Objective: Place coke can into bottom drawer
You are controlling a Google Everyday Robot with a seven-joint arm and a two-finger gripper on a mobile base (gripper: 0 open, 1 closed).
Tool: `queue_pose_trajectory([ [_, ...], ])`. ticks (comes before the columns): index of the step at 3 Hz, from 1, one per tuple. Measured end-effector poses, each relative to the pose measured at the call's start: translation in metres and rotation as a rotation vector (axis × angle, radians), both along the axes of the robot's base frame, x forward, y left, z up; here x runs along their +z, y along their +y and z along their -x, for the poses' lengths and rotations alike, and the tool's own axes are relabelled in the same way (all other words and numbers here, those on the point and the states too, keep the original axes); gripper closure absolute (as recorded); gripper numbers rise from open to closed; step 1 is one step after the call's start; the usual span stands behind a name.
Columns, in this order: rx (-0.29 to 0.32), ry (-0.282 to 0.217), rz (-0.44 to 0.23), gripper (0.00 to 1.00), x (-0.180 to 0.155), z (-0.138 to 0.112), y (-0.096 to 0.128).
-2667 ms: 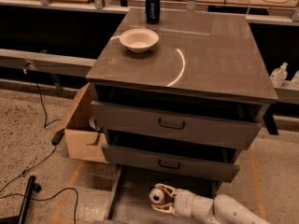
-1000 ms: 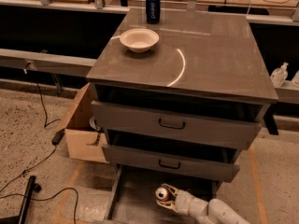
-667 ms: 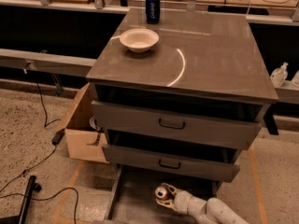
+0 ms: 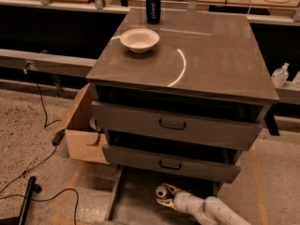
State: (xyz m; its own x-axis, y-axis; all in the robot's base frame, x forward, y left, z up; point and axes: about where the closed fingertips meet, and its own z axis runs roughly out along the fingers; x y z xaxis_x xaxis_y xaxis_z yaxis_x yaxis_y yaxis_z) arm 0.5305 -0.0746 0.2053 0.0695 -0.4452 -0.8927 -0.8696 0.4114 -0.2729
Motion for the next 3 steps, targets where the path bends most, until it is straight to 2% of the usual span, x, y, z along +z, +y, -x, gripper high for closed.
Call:
queue_pose_trajectory([
  [1, -0.023, 0.033, -0.001, 0.45, -0.015, -0.002, 0.000],
  [3, -0.081, 0.067, -0.007, 0.01, -0.026, 0.000, -0.005],
])
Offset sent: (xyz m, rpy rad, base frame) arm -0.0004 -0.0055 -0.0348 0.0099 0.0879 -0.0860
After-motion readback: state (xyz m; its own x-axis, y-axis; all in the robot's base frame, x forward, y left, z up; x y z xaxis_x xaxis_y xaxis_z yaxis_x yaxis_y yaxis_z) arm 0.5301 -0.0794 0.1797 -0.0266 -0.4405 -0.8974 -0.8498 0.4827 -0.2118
